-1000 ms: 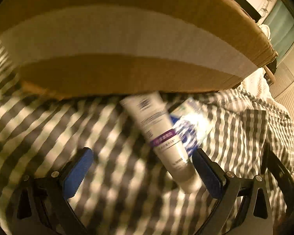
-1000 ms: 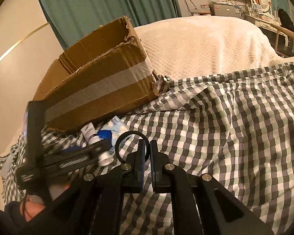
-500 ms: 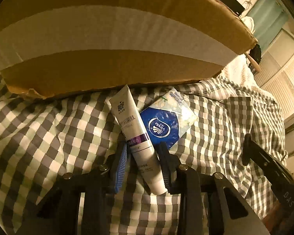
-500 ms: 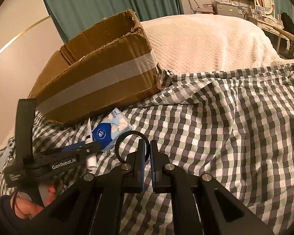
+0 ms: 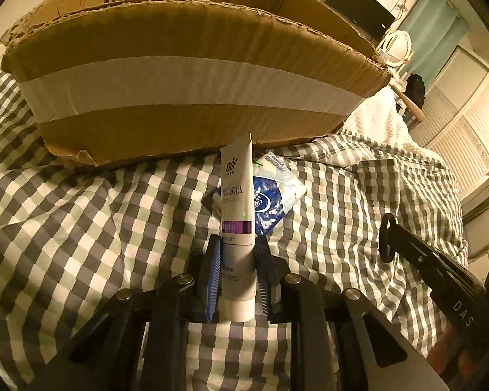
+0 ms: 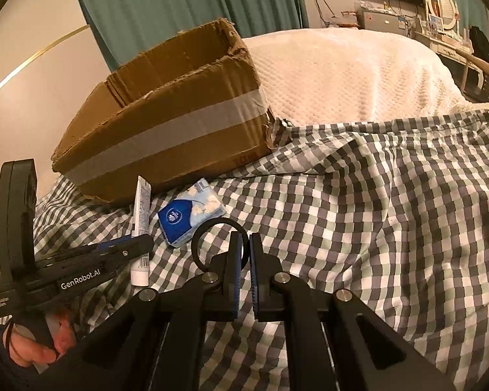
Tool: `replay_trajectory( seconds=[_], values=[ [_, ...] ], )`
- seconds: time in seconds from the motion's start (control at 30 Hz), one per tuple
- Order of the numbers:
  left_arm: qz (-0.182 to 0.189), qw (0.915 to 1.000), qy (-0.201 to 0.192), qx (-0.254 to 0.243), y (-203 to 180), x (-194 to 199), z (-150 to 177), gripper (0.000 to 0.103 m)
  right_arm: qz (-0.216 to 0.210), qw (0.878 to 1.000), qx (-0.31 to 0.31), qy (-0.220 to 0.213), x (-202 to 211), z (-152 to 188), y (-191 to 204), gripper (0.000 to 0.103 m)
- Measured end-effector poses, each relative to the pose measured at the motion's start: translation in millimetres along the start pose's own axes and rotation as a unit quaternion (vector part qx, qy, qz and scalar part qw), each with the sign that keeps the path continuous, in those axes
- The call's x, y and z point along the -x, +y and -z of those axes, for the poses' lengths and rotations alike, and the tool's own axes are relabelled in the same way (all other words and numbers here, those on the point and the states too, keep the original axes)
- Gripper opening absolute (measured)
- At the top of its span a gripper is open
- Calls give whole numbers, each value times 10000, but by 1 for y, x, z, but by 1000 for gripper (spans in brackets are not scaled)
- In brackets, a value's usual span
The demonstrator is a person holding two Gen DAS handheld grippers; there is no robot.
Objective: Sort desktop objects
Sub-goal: 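Grasp the white toothpaste tube with the left tool while the right tool grasps the black scissors, then carry the toothpaste tube and scissors over the cardboard box and open both tools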
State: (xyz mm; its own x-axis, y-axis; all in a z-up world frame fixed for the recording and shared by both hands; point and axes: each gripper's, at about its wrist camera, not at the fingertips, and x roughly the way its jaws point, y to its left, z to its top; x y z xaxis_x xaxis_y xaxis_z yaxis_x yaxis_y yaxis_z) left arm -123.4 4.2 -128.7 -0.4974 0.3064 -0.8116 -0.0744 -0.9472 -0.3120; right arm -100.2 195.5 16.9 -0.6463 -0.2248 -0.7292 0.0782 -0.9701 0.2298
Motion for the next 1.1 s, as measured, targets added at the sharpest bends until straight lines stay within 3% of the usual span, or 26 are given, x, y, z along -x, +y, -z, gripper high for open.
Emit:
replay_trajectory(
  seconds=[0.27, 0.57, 0.83, 1.0, 1.1],
  values=[
    [115, 9997, -200, -84, -14, 4, -2, 21, -6, 10000, 31, -65, 10, 1, 4, 4],
    [179, 9937, -1044, -358, -34, 50, -14, 21, -60, 9987, 357, -367, 34, -16, 29, 4],
    [406, 9809, -1865, -382, -43, 112, -68, 21, -237, 9952, 638, -703, 56, -64, 60, 4],
    [252, 9727, -2255, -493, -37, 131, -110, 21, -319, 9905, 856, -1026, 61, -115, 83, 4],
    [165, 9721, -2308, -392, -25, 125, -138, 21, -289, 9894, 901, -1103, 50, -145, 91, 4]
  ],
)
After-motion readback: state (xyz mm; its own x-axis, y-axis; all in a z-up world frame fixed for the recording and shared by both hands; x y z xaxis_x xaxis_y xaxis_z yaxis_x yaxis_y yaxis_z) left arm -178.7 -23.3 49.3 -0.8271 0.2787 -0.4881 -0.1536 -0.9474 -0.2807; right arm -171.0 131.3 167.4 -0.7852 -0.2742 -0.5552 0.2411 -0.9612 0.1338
